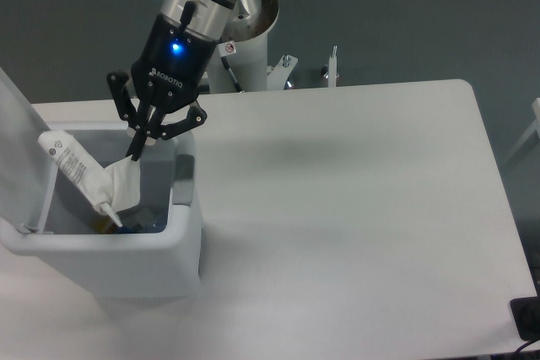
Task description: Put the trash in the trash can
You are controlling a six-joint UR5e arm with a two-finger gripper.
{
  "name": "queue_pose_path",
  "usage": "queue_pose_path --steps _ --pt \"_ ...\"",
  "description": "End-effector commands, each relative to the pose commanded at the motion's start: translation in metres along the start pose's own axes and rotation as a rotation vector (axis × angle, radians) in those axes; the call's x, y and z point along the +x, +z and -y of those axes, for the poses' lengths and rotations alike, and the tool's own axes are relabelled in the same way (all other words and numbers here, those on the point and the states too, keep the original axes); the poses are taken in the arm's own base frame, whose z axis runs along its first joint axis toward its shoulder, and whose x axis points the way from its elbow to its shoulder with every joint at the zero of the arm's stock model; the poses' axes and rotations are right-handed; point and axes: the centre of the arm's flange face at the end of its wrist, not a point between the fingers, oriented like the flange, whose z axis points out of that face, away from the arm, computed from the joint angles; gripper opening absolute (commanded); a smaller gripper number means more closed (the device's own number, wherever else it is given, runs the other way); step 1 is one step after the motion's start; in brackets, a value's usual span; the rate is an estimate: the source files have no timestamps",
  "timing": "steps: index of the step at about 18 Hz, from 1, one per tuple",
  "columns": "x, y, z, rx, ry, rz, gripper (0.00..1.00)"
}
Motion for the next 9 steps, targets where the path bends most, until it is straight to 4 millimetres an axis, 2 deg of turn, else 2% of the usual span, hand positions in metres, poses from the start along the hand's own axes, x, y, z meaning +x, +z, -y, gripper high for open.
queue_pose_path --steps 1,6,9 --pt "0.001 0.002 0.001 -0.002 0.014 -0.004 0.83" --pt "0.001 0.003 0.004 0.008 0.047 -0.023 0.87" --pt "-0.009 -0.001 0.013 0.02 0.053 -0.01 0.9"
